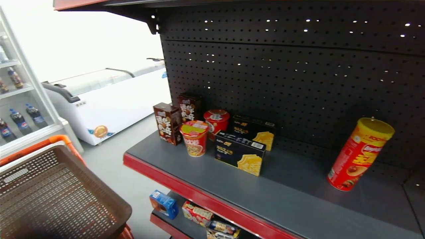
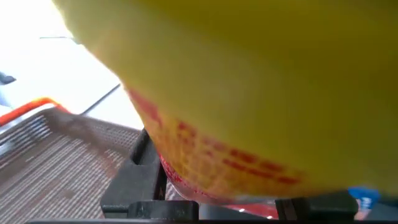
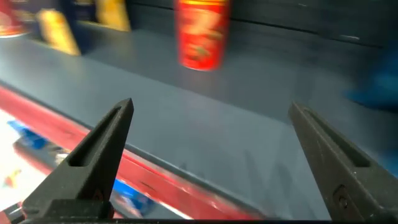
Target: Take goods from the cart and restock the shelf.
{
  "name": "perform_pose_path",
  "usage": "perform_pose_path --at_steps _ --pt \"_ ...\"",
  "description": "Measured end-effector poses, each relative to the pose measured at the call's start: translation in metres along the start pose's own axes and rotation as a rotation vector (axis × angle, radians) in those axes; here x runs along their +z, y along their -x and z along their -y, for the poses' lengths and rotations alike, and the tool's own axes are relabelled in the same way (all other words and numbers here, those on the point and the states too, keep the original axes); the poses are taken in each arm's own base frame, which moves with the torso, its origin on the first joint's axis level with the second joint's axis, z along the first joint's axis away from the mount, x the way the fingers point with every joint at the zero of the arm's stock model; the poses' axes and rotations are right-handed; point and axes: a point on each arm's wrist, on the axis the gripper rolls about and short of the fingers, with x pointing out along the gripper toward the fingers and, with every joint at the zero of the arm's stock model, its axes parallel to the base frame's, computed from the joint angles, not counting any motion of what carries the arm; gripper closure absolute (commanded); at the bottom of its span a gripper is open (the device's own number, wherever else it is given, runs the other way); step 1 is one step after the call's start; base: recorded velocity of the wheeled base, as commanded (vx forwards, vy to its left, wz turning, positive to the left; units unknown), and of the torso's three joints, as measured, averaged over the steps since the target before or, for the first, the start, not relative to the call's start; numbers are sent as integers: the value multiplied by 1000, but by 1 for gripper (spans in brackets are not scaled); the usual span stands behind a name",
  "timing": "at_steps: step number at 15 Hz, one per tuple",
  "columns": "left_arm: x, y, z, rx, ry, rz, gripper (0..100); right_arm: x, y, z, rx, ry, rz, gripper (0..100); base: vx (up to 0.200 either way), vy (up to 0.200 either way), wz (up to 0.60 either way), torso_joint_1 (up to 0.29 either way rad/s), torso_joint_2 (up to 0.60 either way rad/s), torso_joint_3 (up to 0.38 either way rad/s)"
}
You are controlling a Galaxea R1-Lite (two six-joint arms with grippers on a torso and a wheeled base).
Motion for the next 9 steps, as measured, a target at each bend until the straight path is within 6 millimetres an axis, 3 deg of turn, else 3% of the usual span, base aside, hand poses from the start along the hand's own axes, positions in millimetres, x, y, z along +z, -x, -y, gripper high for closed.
perform_pose_path --at_steps 7,9 --pt "-2 0 -2 -41 8 -5 100 0 0 0 0 0 0 0 0 0 -600 4 2 2" --pt "-2 0 -2 -49 10 -7 100 0 0 0 0 0 -1 0 0 0 0 0 0 0"
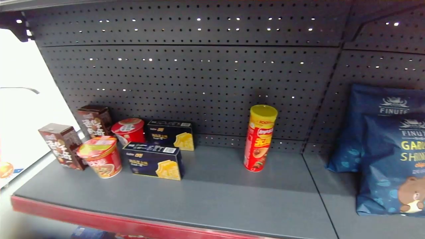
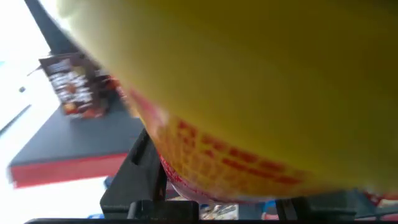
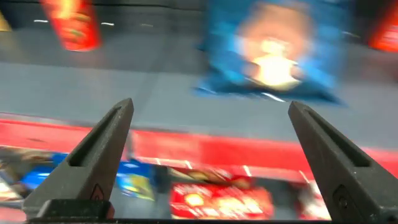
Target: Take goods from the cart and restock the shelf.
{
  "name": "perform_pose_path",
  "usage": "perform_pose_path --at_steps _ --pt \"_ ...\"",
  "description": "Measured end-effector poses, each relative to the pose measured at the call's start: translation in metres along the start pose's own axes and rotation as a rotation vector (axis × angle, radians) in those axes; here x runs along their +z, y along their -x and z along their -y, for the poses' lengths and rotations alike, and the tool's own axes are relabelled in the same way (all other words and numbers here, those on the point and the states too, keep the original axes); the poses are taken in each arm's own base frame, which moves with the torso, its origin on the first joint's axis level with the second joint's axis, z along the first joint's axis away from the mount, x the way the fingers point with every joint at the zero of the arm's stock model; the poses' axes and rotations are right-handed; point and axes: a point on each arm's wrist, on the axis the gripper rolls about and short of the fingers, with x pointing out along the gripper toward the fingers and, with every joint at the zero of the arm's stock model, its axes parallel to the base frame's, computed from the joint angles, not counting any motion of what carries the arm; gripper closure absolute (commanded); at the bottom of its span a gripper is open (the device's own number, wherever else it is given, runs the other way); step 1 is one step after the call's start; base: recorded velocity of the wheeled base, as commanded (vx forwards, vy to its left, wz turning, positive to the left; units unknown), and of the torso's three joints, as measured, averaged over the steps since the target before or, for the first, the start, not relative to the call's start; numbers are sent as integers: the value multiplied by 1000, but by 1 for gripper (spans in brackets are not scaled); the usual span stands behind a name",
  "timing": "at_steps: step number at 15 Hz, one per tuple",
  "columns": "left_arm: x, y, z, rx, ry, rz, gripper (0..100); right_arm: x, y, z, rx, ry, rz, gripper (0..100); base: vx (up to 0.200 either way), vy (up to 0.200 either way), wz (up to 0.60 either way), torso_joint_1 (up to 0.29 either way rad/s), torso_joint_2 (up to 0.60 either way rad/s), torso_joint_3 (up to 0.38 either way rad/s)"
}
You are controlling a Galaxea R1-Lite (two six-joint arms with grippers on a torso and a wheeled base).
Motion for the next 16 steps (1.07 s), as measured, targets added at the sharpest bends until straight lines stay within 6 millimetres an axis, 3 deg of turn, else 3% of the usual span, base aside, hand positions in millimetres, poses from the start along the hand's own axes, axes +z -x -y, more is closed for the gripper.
perform_pose_path --at_steps 16 --pt "-5 -1 0 -2 5 -16 100 0 0 0 0 0 1 0 0 0 -75 0 1 0"
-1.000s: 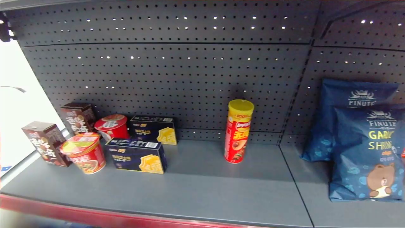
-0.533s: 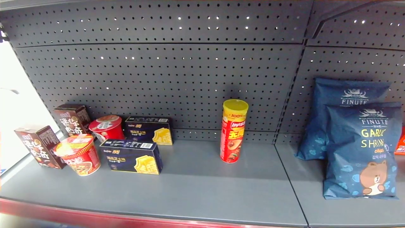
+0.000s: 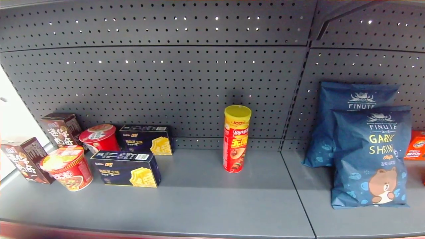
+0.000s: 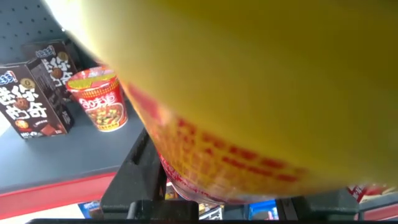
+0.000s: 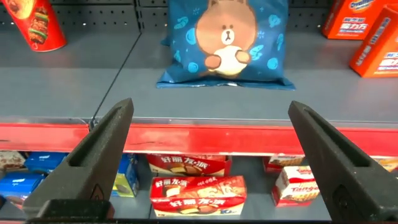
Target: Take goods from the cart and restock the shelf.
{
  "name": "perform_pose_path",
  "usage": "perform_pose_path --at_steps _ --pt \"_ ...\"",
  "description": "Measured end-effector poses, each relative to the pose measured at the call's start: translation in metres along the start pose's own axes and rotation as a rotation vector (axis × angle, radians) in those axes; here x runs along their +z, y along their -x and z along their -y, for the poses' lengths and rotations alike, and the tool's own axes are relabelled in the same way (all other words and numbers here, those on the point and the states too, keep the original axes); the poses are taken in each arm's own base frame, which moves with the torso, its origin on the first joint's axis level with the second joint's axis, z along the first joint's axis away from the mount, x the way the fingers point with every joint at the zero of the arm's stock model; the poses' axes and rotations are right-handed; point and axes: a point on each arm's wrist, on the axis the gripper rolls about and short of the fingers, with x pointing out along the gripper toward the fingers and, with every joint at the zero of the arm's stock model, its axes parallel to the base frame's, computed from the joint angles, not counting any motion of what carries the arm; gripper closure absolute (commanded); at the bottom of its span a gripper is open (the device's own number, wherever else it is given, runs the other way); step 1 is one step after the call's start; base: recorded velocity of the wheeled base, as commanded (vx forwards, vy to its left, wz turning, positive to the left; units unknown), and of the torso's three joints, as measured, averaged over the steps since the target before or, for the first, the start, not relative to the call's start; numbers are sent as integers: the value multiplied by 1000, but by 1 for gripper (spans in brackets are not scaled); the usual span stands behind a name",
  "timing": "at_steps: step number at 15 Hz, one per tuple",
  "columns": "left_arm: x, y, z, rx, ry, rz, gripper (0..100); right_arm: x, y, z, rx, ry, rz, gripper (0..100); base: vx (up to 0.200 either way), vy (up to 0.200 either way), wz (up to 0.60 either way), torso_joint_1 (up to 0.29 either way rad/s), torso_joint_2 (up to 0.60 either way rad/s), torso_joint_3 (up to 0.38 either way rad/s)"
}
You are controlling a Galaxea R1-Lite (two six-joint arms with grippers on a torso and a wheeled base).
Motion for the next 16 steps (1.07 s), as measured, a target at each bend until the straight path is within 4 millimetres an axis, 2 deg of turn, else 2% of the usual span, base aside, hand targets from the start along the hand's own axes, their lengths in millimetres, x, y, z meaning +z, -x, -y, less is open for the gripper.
perform_pose_path --at_steps 7,9,11,13,16 --pt "9 3 0 -13 0 33 100 2 -5 1 22 -23 -71 0 0 0 0 0 0 0" --pt "10 3 1 -7 0 34 100 26 -7 0 74 -56 -63 0 0 0 0 0 0 0" --pt "7 2 0 1 -3 22 100 59 -19 -1 120 -74 -105 0 0 0 0 0 0 0" --pt "11 2 0 8 -5 29 100 91 -45 -5 208 -79 -178 0 0 0 0 0 0 0" --pt "11 0 0 5 -3 11 100 135 -97 -22 416 -94 -177 0 0 0 0 0 0 0"
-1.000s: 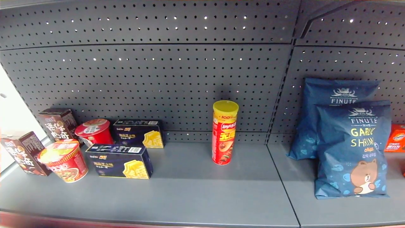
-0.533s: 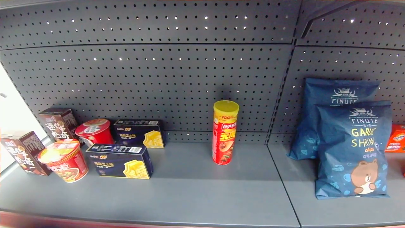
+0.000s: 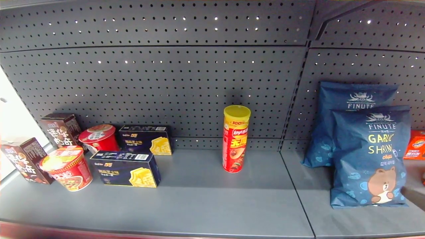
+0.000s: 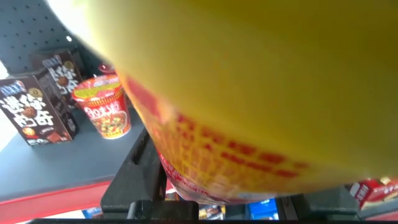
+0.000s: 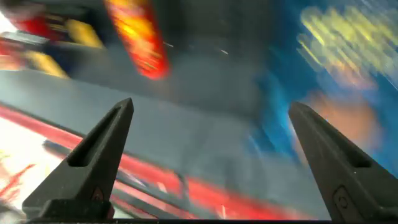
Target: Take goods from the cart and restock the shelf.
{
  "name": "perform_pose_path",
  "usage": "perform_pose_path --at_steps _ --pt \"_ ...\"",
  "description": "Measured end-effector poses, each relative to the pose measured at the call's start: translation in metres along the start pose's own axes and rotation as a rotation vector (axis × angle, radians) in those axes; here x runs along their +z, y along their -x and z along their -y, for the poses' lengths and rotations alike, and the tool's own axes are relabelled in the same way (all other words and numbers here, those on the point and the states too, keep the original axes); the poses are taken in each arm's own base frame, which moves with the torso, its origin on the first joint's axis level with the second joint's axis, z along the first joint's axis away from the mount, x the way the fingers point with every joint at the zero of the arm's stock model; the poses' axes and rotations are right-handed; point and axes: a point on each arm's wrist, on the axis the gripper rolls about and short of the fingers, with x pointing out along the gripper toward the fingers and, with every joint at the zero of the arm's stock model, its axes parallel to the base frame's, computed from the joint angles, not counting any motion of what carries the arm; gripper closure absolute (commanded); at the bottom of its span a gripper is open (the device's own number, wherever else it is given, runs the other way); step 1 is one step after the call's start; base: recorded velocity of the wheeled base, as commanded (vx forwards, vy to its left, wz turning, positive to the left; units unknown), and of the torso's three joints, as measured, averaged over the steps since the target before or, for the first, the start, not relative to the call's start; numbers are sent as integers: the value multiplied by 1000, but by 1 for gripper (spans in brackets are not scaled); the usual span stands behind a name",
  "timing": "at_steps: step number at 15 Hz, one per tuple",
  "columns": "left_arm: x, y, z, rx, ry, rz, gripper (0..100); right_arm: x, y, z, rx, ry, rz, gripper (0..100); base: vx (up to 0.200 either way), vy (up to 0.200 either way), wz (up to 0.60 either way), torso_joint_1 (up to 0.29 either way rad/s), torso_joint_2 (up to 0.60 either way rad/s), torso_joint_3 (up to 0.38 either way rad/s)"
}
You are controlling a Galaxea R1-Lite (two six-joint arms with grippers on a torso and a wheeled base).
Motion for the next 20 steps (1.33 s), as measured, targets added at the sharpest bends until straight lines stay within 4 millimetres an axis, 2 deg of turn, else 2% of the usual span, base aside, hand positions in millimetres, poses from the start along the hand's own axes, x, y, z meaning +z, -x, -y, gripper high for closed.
perform_pose_path --at_steps 3,8,12,15,20 --pt "-1 -4 -1 -23 8 -27 100 19 -61 -3 178 69 -6 0 0 0 0 0 0 0" --pt "-9 -7 -2 -68 22 -60 100 19 -160 -8 375 181 -29 0 0 0 0 0 0 0" --pt "-13 -6 -3 -86 24 -62 100 26 -239 -12 518 250 -6 0 0 0 0 0 0 0" --pt "-13 -5 -3 -95 24 -56 100 11 -279 -15 579 263 -29 0 0 0 0 0 0 0" --pt "-17 -6 -3 -95 26 -69 100 -11 -317 -17 650 257 -36 0 0 0 0 0 0 0"
